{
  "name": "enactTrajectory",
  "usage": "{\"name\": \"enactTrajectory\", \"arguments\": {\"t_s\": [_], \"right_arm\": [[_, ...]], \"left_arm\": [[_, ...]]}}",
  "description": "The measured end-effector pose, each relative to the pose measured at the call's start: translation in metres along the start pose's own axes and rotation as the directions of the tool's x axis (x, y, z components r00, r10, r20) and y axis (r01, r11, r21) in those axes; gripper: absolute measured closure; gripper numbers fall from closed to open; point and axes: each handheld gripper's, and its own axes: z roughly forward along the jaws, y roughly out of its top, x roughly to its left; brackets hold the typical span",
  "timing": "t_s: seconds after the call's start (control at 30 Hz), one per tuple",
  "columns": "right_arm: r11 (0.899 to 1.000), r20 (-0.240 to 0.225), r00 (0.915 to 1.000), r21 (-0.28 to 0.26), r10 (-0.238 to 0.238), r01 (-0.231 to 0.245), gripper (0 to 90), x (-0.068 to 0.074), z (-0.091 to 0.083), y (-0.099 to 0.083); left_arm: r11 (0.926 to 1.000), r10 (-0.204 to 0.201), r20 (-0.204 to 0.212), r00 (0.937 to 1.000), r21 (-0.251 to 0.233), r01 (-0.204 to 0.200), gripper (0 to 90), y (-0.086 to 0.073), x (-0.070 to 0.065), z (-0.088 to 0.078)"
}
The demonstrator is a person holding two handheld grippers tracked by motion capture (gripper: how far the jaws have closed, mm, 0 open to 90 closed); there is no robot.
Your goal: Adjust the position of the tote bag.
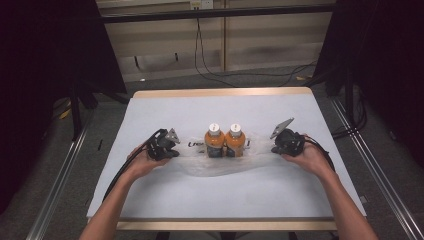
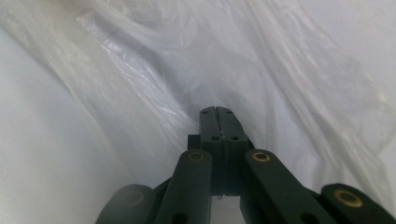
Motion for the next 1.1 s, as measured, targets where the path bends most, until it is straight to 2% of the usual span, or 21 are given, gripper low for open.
{"name": "enactTrajectory", "arguments": {"t_s": [0.03,0.1,0.17,0.3,0.37,0.47,0.53,0.6,0.8,0.83,0.93,0.97,1.0,1.03,1.1], "right_arm": [[1.000,-0.004,1.0000,-0.001,-0.001,0.001,90.0,0.000,-0.001,-0.002],[1.000,-0.003,1.0000,0.001,-0.003,0.003,90.0,0.000,-0.004,-0.008],[1.000,-0.024,0.9997,-0.004,0.010,-0.010,90.0,0.001,-0.009,-0.018],[1.000,-0.050,0.9986,-0.022,0.017,-0.019,90.0,0.001,-0.016,-0.030],[1.000,-0.046,0.9988,-0.018,0.019,-0.020,90.0,0.003,-0.016,-0.030],[1.000,-0.047,0.9989,-0.027,0.009,-0.011,90.0,0.003,-0.015,-0.029],[0.999,-0.062,0.9979,-0.044,0.020,-0.022,90.0,0.003,-0.014,-0.029],[0.999,-0.068,0.9976,-0.052,0.011,-0.014,90.0,0.003,-0.014,-0.029],[0.997,-0.069,0.9976,-0.076,0.014,-0.019,90.0,0.004,-0.013,-0.031],[0.996,-0.068,0.9977,-0.082,0.009,-0.014,90.0,0.003,-0.013,-0.032],[0.996,-0.079,0.9967,-0.087,0.018,-0.025,90.0,0.004,-0.013,-0.031],[0.996,-0.078,0.9968,-0.090,0.015,-0.022,90.0,0.003,-0.012,-0.031],[0.995,-0.076,0.9970,-0.094,0.009,-0.016,90.0,0.003,-0.012,-0.031],[0.995,-0.080,0.9965,-0.094,0.024,-0.032,90.0,0.003,-0.012,-0.031],[0.994,-0.075,0.9970,-0.103,0.018,-0.025,90.0,0.002,-0.011,-0.032]], "left_arm": [[0.9999,-0.012,0.002,0.9999,-0.011,0.012,90.0,-0.002,-0.001,0.000],[0.9999,-0.008,0.004,1.0000,-0.010,0.008,90.0,-0.006,-0.002,-0.003],[0.9997,-0.018,0.008,0.9998,-0.013,0.018,90.0,-0.009,-0.004,-0.004],[0.9999,-0.008,0.032,0.9994,-0.009,0.008,90.0,-0.017,-0.003,-0.009],[0.9999,-0.004,0.019,0.9998,-0.017,0.005,90.0,-0.018,-0.006,-0.009],[0.9999,0.002,0.028,0.9996,-0.016,-0.002,90.0,-0.020,-0.003,-0.010],[0.9996,-0.014,0.041,0.9991,-0.025,0.015,90.0,-0.024,0.000,-0.011],[0.9983,-0.037,0.049,0.9981,-0.044,0.039,90.0,-0.028,0.002,-0.011],[0.9950,-0.045,0.034,0.9984,-0.087,0.048,90.0,-0.034,0.000,-0.012],[0.9929,-0.059,0.038,0.9975,-0.101,0.062,90.0,-0.036,0.000,-0.012],[0.9930,-0.063,0.030,0.9976,-0.098,0.065,90.0,-0.038,0.000,-0.013],[0.9906,-0.078,0.029,0.9965,-0.110,0.081,90.0,-0.038,-0.001,-0.012],[0.9922,-0.067,0.033,0.9972,-0.103,0.070,90.0,-0.039,0.001,-0.013],[0.9905,-0.071,0.038,0.9967,-0.115,0.075,90.0,-0.041,0.002,-0.013],[0.9892,-0.078,0.047,0.9959,-0.121,0.083,90.0,-0.041,0.003,-0.012]]}}
